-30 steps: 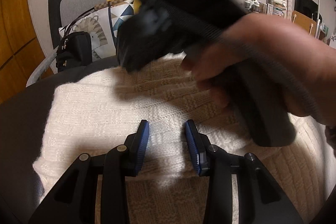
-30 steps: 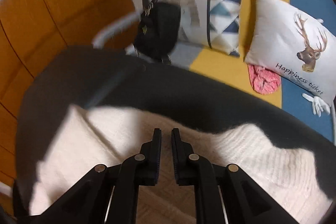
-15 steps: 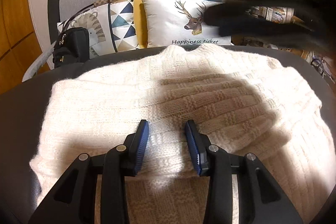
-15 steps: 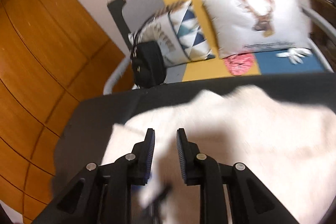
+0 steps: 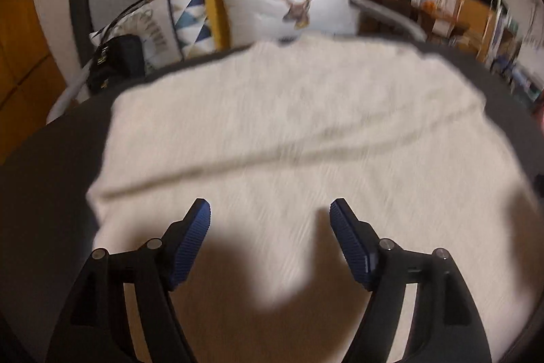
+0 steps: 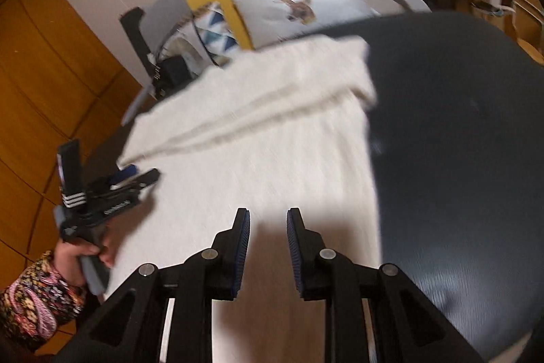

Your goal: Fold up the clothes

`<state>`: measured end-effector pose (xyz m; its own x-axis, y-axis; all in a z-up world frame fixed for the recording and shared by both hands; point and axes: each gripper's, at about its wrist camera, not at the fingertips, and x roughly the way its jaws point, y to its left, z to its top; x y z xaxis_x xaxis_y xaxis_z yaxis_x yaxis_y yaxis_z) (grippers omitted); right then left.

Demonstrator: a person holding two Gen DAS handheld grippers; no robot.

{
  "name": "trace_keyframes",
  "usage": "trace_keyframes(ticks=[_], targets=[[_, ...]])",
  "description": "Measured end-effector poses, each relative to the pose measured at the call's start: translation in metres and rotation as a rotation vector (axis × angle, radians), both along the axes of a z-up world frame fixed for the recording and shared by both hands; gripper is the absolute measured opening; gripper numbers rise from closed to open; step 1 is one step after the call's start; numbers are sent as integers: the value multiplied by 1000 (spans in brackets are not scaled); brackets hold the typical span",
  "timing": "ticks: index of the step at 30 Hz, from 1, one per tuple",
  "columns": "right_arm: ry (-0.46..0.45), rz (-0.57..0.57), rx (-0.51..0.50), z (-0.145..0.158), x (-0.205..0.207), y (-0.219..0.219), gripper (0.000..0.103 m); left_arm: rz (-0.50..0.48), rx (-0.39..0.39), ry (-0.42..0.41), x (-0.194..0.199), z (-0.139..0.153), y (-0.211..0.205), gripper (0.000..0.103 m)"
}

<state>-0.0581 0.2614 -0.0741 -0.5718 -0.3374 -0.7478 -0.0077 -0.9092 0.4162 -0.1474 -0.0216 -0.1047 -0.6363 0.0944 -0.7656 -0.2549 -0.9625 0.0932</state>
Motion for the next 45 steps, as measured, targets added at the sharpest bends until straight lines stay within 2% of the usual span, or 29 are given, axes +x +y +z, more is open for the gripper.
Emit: trace_keyframes(ticks=[1,3,5,9,15,20,23,25,28,32,35,40,45], targets=[[-7,5,15,-4,5,-3,22,10,-6,0,6,-2,-3,76],[-11,24,48,-11,12,-12,22,34,-12,-3,15,-5,-10,83],[-39,30,94,-22,13,-20,22,57,-5,-12,21,-7,-17,83],[-11,22,187,-26,20,-32,22,52,-27,9,39,-7,-32,83],[-7,3,178,-27,22,-29,22,48,-76,43,68,-8,-57,85],[8,-34,172,-25,27,-31,22,91,-37,53,92,-10,-73,86],[-33,-45,227,-19,24,-40,22,126,-6,28,100,-7,-79,86],[-14,-24,208,-10,24,-51,22,136,10,8,103,1,-76,86],[25,49,163,-2,21,-76,22,104,29,31,109,9,-64,86],[39,171,161,-6,13,-122,22,36,-6,43,115,6,-36,86],[19,242,198,-18,9,-148,23,16,-46,35,118,-5,-29,86],[38,277,284,-23,15,-150,23,40,33,7,119,-8,-46,86],[27,241,263,-22,26,-129,22,43,52,-2,124,-7,-57,86]])
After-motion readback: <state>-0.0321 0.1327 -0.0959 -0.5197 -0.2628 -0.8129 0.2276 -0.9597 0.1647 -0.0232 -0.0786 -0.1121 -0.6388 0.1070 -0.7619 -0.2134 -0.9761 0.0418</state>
